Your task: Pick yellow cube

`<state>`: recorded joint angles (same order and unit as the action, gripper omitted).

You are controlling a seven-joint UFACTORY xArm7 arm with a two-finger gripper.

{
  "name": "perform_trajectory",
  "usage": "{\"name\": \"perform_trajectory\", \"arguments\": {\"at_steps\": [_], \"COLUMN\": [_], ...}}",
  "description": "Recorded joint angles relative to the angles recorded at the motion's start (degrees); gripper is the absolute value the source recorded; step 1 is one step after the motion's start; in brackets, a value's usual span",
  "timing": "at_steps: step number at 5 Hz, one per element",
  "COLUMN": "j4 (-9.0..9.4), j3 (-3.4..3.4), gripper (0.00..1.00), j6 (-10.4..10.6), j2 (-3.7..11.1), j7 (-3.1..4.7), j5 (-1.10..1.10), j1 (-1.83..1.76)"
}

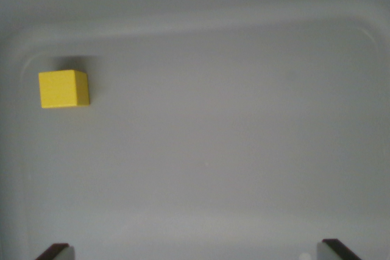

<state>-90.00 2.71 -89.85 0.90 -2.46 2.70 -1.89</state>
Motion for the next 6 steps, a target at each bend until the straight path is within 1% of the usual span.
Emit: {"name": "perform_trajectory", "arguments": {"at_steps": [3,4,5,6], "j4": [0.0,0.01,0.01,0.03], "j3": [-0.01,-0.1,-0.1,-0.28], "gripper": [0.0,0.0,0.0,0.0], "j6": [0.04,0.45,0.45,1.23], "j2": [0.05,0.5,0.5,1.39], "j7": [-0.01,-0.14,-0.14,-0.39], "j5": [0.0,-0.03,-0.03,-0.1], "j1": [-0.01,-0.14,-0.14,-0.38]}}
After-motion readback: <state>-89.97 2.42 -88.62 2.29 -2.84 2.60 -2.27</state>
